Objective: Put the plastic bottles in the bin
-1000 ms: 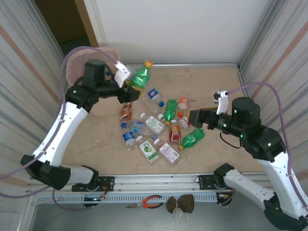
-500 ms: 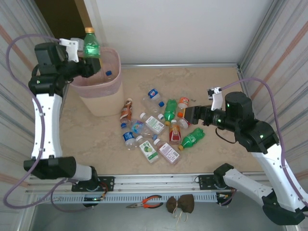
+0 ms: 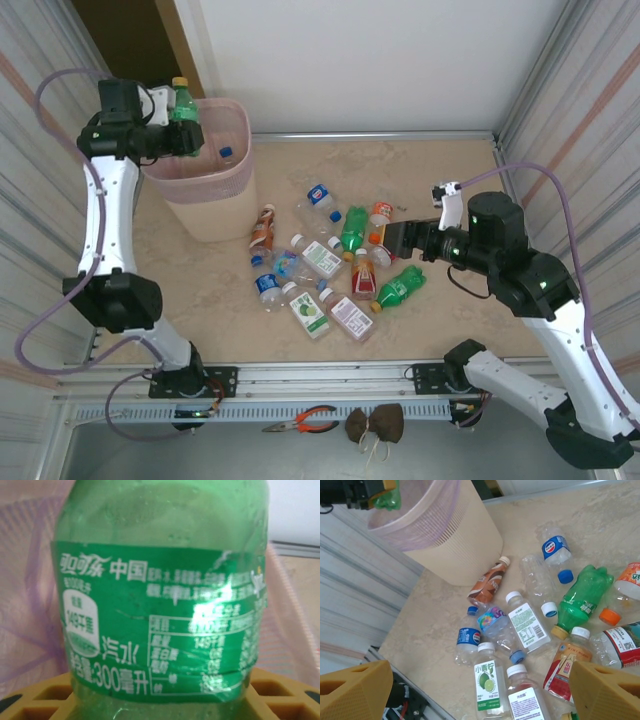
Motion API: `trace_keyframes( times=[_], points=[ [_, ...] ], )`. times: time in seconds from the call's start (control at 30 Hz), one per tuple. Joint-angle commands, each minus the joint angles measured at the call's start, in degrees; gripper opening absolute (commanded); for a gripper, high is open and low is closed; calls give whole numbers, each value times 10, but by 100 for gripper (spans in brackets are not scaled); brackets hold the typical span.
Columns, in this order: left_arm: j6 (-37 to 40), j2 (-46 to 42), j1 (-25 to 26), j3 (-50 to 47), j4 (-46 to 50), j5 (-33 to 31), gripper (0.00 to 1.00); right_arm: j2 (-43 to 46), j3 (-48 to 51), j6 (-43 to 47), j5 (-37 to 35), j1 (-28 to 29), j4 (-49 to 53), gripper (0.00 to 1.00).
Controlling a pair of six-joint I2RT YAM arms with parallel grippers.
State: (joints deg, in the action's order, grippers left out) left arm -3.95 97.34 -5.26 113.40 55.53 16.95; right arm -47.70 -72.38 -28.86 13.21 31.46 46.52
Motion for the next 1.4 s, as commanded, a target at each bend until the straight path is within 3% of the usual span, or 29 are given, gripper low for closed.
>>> trace_keyframes(
  times=[0.0, 0.17, 0.8, 1.17, 1.37],
  points=[
    [-11, 22, -2, 27, 52, -60, 42, 8, 7, 6, -9, -5, -7, 89],
    [-8, 69, -2, 42, 95, -102, 44, 8, 12, 5, -10, -5, -6, 89],
    [-7, 198, 21, 59, 139, -137, 54, 17, 32, 0, -14, -8, -5, 89],
    [-18, 197, 27, 56, 130, -136, 75, 19, 35, -1, -22, -13, 5, 90],
    [-17, 176, 30, 61, 129, -134, 77, 18, 36, 0, -22, -18, 8, 89]
  ],
)
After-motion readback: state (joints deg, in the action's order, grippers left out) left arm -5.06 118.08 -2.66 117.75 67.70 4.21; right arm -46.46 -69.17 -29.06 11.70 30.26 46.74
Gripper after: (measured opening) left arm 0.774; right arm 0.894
